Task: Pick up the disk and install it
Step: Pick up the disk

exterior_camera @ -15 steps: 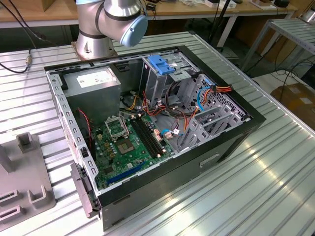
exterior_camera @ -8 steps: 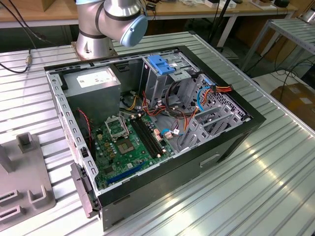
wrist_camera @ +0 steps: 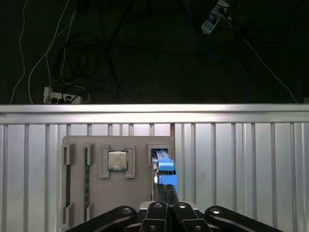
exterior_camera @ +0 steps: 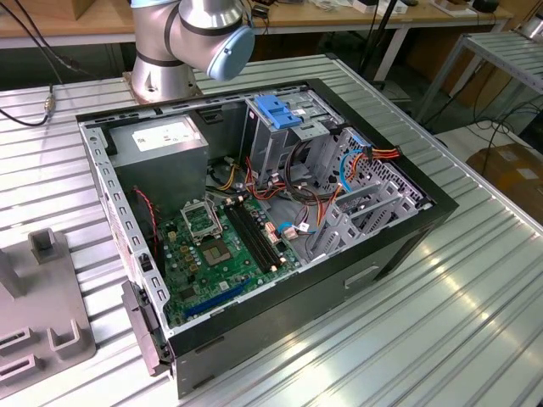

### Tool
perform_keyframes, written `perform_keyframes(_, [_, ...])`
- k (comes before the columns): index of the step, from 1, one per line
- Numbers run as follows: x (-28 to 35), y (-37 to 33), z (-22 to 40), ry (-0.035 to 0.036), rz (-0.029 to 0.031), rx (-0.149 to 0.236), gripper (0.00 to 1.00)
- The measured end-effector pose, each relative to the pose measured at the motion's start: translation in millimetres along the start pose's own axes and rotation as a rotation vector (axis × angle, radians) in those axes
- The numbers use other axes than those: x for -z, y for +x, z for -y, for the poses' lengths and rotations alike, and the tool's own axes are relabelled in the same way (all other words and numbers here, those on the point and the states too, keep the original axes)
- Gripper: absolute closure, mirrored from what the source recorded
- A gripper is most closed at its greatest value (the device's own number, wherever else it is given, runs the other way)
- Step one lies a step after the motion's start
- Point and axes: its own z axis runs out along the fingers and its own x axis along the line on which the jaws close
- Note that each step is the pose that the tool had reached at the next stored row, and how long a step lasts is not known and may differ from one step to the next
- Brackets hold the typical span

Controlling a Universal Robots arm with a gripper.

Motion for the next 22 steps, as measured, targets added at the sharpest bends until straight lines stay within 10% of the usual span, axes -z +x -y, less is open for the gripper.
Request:
perform_keyframes(14, [-0.1, 0.0, 0.0, 0.0008, -0.0004, 0.008, 0.62])
perform_keyframes(22, [-9.0, 0.1, 0.4, 0.0378, -0.0110, 0.009, 0.55])
